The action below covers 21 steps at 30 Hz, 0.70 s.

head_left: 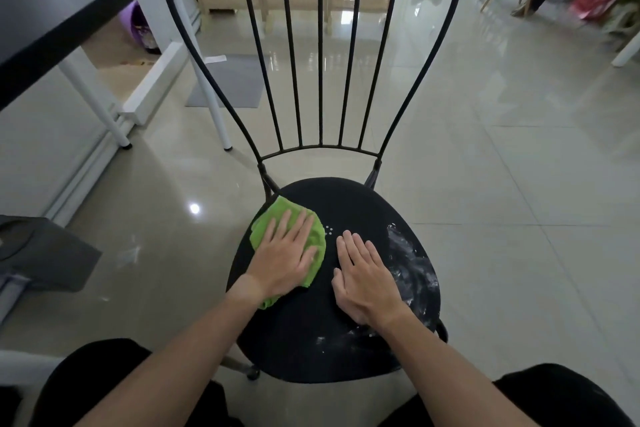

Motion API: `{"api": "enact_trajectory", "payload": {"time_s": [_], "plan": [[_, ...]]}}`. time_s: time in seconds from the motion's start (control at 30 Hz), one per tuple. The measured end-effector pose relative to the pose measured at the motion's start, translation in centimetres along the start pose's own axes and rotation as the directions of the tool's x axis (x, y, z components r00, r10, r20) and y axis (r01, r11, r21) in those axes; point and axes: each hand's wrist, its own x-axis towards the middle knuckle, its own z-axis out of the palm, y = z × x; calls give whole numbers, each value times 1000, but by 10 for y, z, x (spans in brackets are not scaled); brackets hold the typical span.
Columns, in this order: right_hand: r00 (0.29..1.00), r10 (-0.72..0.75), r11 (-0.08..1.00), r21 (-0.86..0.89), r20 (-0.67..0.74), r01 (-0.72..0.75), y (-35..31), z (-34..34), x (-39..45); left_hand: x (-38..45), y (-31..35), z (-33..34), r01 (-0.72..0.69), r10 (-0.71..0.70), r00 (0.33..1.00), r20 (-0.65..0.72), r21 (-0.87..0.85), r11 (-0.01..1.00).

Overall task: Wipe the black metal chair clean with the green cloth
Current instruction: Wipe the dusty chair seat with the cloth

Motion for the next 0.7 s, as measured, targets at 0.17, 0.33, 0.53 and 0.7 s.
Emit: {"api": "enact_trajectory", "payload": {"time_s": [0.17,0.33,0.53,0.7], "plan": [[1000,-8,1000,-9,0,8,2,0,0,-74,4,17,1,-3,997,-75,-27,1000],[999,-30,999,-31,21,31,5,-3,1,-117,35,34,33,-32,995,-97,13,999],[1000,-3,1000,-10,-27,2,32,-18,-2,-115,81,45,47,-45,991,-123,9,999],[994,99,995,-28,-42,-100,67,-32,-13,-84,117,46,64,-66,994,-92,-34,997]]}}
